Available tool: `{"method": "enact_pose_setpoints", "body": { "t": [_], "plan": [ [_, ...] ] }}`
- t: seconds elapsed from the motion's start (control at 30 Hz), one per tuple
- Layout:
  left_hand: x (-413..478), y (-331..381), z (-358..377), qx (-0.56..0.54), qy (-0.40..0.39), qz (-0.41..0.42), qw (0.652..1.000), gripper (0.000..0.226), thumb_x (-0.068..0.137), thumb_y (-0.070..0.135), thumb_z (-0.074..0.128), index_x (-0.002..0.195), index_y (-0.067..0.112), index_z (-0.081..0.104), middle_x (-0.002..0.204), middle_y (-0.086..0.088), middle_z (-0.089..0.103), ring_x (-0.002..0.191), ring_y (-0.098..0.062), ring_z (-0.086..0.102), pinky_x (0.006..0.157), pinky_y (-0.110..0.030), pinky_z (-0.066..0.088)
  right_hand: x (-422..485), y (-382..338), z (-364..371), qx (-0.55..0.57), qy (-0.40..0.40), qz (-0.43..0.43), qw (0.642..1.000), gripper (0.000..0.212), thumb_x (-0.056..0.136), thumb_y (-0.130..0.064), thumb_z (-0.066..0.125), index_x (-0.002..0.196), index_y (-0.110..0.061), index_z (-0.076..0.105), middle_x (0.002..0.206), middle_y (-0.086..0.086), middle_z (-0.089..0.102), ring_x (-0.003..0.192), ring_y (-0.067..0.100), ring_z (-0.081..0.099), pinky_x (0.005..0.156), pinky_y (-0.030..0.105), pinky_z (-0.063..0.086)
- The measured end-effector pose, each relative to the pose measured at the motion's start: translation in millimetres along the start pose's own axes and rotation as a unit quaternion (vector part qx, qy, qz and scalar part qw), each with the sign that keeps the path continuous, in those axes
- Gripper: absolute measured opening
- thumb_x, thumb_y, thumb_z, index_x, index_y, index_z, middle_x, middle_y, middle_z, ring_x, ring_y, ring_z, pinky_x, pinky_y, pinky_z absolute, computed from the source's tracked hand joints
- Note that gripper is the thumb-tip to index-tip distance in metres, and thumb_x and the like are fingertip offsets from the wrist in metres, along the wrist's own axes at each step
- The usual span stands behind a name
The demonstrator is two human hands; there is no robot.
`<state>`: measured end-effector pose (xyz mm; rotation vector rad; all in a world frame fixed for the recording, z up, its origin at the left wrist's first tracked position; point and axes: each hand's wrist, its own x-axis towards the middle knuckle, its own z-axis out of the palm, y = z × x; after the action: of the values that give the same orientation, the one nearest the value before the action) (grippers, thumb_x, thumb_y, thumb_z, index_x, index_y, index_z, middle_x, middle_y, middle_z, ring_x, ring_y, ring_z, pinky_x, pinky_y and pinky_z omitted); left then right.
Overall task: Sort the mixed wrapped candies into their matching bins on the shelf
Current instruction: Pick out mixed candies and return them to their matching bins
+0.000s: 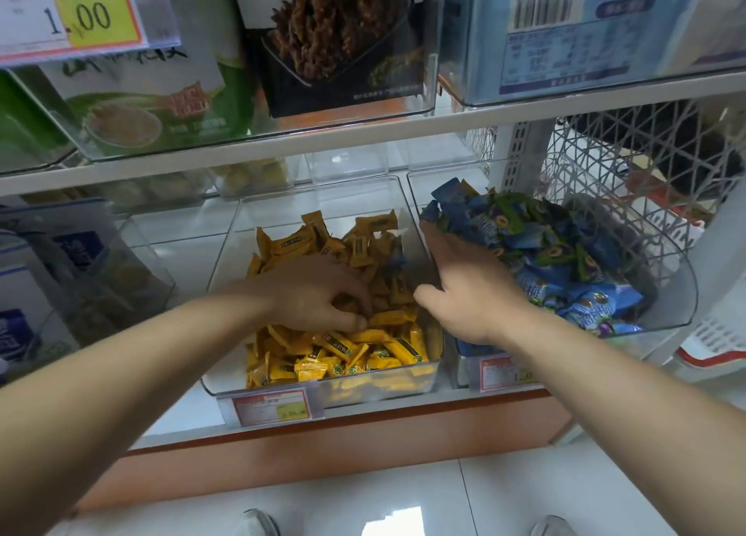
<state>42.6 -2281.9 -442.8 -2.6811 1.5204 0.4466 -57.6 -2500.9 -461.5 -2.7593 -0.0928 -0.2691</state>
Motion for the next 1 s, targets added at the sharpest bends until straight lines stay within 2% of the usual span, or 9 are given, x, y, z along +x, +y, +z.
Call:
{"method": "enact_pose_setpoints", "body": {
  "t": [0.07, 0.17, 0.27, 0.37, 0.5, 0.57, 0.77, 0.87, 1.0],
  "plan": [
    [-9.1, 1.9, -9.6, -0.064, -0.039, -0.008, 0.997, 0.037, 0.083, 0.064, 0.051, 0.106, 0.042, 0.070, 0.108, 0.031, 0.059, 0.108, 0.002, 0.050, 0.089, -0.027, 0.039, -0.1, -0.5, 0.1, 0.000, 0.000, 0.002, 1.000, 0.088, 0.075, -0.052, 0.041, 0.155, -0.023, 0.017, 0.136, 0.008, 0.050, 0.116, 0.034, 0.052, 0.090, 0.040, 0.047],
    [-11.9, 5.5, -28.6, -0.174, -0.092, -0.051, 0.979, 0.019, 0.080, 0.064, 0.056, 0.087, 0.052, 0.070, 0.096, 0.037, 0.063, 0.099, 0.012, 0.055, 0.087, -0.023, 0.041, 0.2, -0.3, -0.1, 0.003, 0.003, 0.000, 1.000, 0.085, 0.075, -0.050, 0.042, 0.152, -0.024, 0.020, 0.131, 0.007, 0.053, 0.113, 0.034, 0.053, 0.087, 0.039, 0.047],
    [6.4, 7.1, -38.2, -0.169, 0.017, -0.066, 0.983, 0.020, 0.079, 0.058, 0.056, 0.087, 0.048, 0.071, 0.097, 0.026, 0.065, 0.096, 0.004, 0.058, 0.083, -0.023, 0.044, 0.4, -1.0, 0.6, 0.006, 0.007, -0.001, 1.000, 0.080, 0.075, -0.048, 0.044, 0.148, -0.024, 0.024, 0.123, 0.006, 0.054, 0.108, 0.034, 0.053, 0.086, 0.041, 0.047],
    [50.6, 9.5, -30.2, -0.119, 0.162, -0.054, 0.978, 0.021, 0.090, 0.039, 0.061, 0.104, 0.029, 0.072, 0.104, 0.012, 0.065, 0.095, -0.008, 0.059, 0.075, -0.021, 0.041, 0.7, -1.4, 1.3, 0.003, 0.008, 0.001, 1.000, 0.079, 0.075, -0.048, 0.044, 0.149, -0.024, 0.024, 0.124, 0.006, 0.054, 0.109, 0.034, 0.053, 0.086, 0.039, 0.046],
    [101.7, 3.8, 0.6, -0.068, 0.142, -0.155, 0.975, 0.042, 0.087, 0.037, 0.068, 0.124, 0.019, 0.058, 0.119, -0.006, 0.063, 0.108, -0.023, 0.057, 0.081, -0.031, 0.047, 0.2, -1.3, 1.6, 0.009, 0.007, 0.003, 1.000, 0.081, 0.075, -0.049, 0.043, 0.150, -0.024, 0.024, 0.127, 0.005, 0.053, 0.111, 0.032, 0.052, 0.088, 0.038, 0.044],
    [111.2, -1.3, 13.2, -0.032, 0.145, -0.183, 0.972, 0.047, 0.083, 0.042, 0.070, 0.122, 0.020, 0.055, 0.115, -0.009, 0.063, 0.108, -0.027, 0.056, 0.080, -0.035, 0.049, 0.3, -1.1, 1.8, 0.006, 0.009, 0.001, 1.000, 0.082, 0.075, -0.050, 0.042, 0.150, -0.024, 0.024, 0.128, 0.005, 0.053, 0.112, 0.032, 0.053, 0.089, 0.037, 0.043],
    [88.2, -2.0, -0.7, -0.135, 0.214, -0.128, 0.959, 0.029, 0.084, 0.037, 0.072, 0.109, 0.024, 0.067, 0.106, 0.005, 0.068, 0.097, -0.015, 0.062, 0.081, -0.028, 0.049, -0.2, -0.1, 1.7, 0.012, -0.004, 0.008, 1.000, 0.087, 0.075, -0.052, 0.042, 0.153, -0.024, 0.017, 0.135, 0.006, 0.049, 0.120, 0.032, 0.050, 0.097, 0.039, 0.043],
    [54.9, 10.1, -15.8, -0.240, 0.289, -0.113, 0.920, 0.028, 0.082, 0.037, 0.075, 0.108, 0.028, 0.069, 0.102, 0.015, 0.069, 0.090, -0.003, 0.062, 0.073, -0.017, 0.044, 1.2, -0.7, -2.0, 0.013, -0.015, 0.011, 1.000, 0.086, 0.075, -0.054, 0.046, 0.151, -0.023, 0.021, 0.137, 0.007, 0.046, 0.123, 0.033, 0.049, 0.096, 0.037, 0.044],
    [18.7, 29.1, -25.4, -0.445, 0.351, -0.089, 0.819, 0.022, 0.085, 0.012, 0.073, 0.106, 0.021, 0.072, 0.100, 0.005, 0.074, 0.093, -0.007, 0.069, 0.079, -0.025, 0.056, 1.1, -11.5, -11.0, 0.014, 0.046, -0.024, 0.999, 0.084, 0.079, -0.050, 0.059, 0.151, -0.027, 0.025, 0.146, 0.003, 0.036, 0.129, 0.029, 0.044, 0.097, 0.038, 0.048]
  ]
}}
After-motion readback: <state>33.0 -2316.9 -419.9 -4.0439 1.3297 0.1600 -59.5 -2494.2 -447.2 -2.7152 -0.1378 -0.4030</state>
